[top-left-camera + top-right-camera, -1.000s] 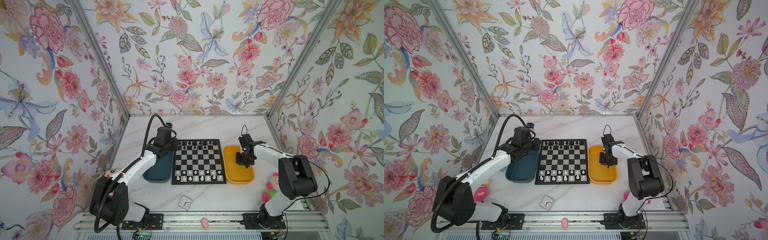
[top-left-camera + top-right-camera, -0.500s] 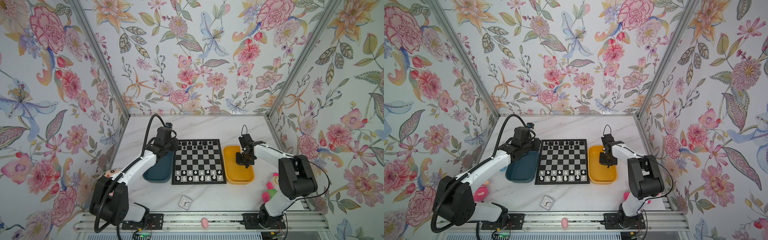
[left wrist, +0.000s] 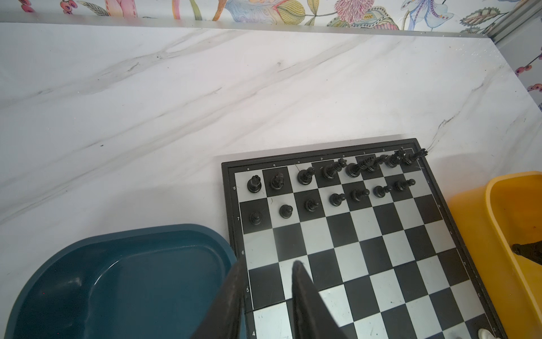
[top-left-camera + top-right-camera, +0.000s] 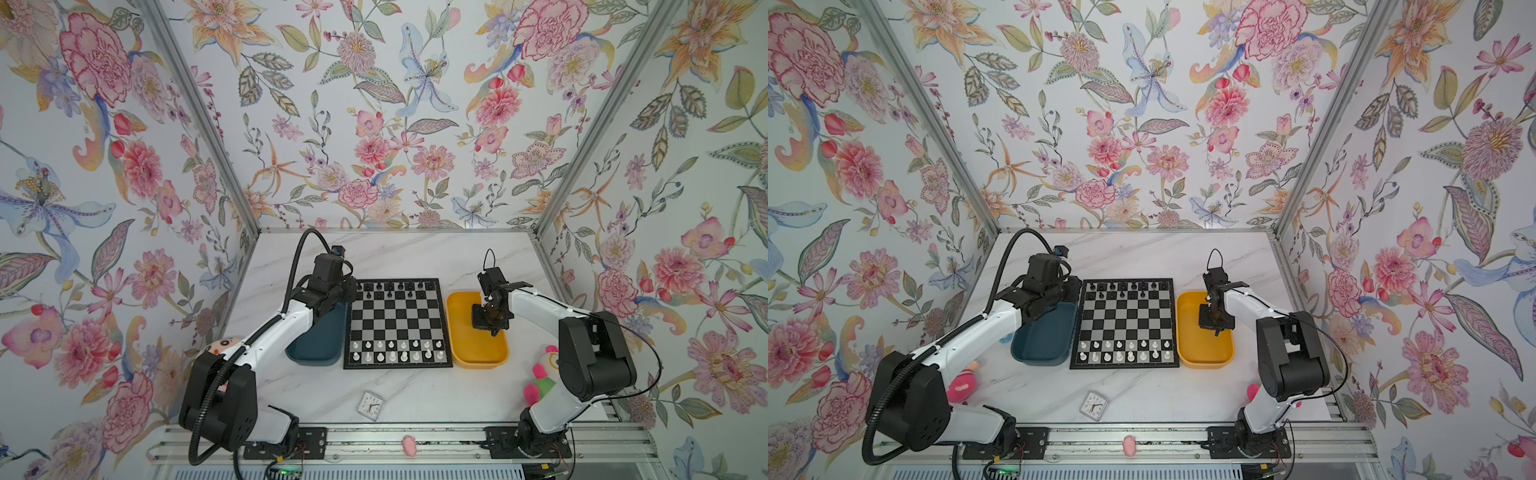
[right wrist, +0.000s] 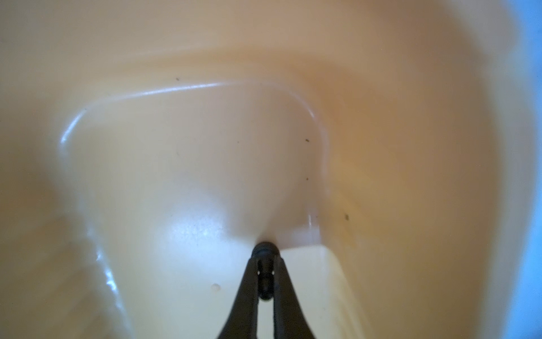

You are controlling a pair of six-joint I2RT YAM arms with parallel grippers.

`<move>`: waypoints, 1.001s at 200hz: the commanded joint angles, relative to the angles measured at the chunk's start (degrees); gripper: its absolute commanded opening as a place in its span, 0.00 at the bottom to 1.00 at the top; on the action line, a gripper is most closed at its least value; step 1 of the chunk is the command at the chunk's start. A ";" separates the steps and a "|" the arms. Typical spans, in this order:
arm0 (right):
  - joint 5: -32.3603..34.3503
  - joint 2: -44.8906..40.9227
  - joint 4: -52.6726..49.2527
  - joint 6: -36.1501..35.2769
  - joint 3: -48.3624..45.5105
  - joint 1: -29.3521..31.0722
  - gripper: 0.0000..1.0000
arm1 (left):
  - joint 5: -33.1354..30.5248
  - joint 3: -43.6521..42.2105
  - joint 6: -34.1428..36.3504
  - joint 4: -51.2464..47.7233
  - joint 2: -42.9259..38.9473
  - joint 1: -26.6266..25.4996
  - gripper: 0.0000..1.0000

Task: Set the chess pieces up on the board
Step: 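Carry the black pawn with the right gripper to the black pawn row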

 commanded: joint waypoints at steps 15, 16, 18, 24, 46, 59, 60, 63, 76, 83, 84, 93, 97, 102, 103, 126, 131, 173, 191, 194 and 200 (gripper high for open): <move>-0.34 -2.81 -3.21 0.17 1.25 0.28 0.04 | 0.52 -0.63 0.49 0.24 0.51 0.75 0.31; -0.30 -2.85 -3.29 0.17 1.33 0.33 0.04 | 0.52 -0.63 0.53 0.24 0.51 0.73 0.31; -0.27 -2.95 -3.45 0.20 1.46 0.42 0.04 | 0.52 -0.63 0.50 0.25 0.51 0.67 0.31; -0.10 -3.34 -3.89 0.28 1.94 0.58 0.04 | 0.44 -0.72 0.53 0.38 0.51 0.71 0.31; 0.38 -4.25 -6.06 0.29 4.67 2.03 0.04 | 0.43 -0.98 0.71 0.68 0.50 0.71 0.31; 0.85 -4.30 -7.81 0.26 7.16 3.21 0.04 | 0.43 -0.89 0.93 0.55 0.65 0.71 0.31; 0.87 -4.30 -7.91 0.26 7.37 3.29 0.04 | 0.39 -0.89 0.93 0.53 0.67 0.71 0.31; 0.96 -4.24 -8.30 0.18 7.99 3.67 0.04 | 0.35 -0.89 0.99 0.53 0.68 0.71 0.31; 1.40 -3.88 -9.72 0.07 10.67 5.00 0.05 | 0.18 -1.02 1.14 0.51 0.60 0.75 0.31; 1.55 -3.56 -10.37 -0.02 11.96 5.80 0.05 | 0.17 -1.15 1.17 0.53 0.47 0.79 0.31; 1.52 -3.49 -10.47 -0.01 12.18 5.90 0.05 | 0.17 -1.15 1.17 0.52 0.44 0.75 0.31; 1.55 -2.97 -11.25 -0.09 14.12 6.67 0.05 | 0.08 -1.48 1.20 0.77 0.22 0.70 0.31; 1.51 -2.63 -11.54 -0.18 15.05 7.08 0.06 | 0.08 -1.66 1.21 0.92 0.17 0.86 0.31; 1.58 -2.19 -12.10 -0.28 16.19 7.40 0.05 | 0.12 -1.84 1.30 1.09 0.09 0.83 0.31; 1.62 -2.14 -12.21 -0.28 16.41 7.54 0.05 | 0.14 -1.85 1.32 1.11 0.08 0.81 0.31; 2.22 0.82 -14.36 -0.65 21.94 9.62 0.06 | 0.34 -2.29 1.53 1.22 -0.11 1.15 0.31; 2.35 1.55 -14.69 -0.79 23.15 10.19 0.06 | 0.34 -2.37 1.58 1.22 -0.19 1.23 0.31; 2.07 8.49 -16.29 -1.63 31.84 13.28 0.06 | 0.96 -3.09 1.77 1.92 -0.64 1.90 0.31; 1.43 11.70 -16.48 -1.93 34.43 13.99 0.06 | 1.11 -3.09 1.84 1.92 -0.81 2.11 0.31; 1.29 12.21 -16.44 -1.97 34.82 14.09 0.05 | 1.20 -3.17 1.85 1.96 -0.81 2.25 0.31; 1.03 13.20 -16.55 -2.05 35.63 14.26 0.06 | 1.22 -3.18 1.94 1.92 -0.89 2.32 0.31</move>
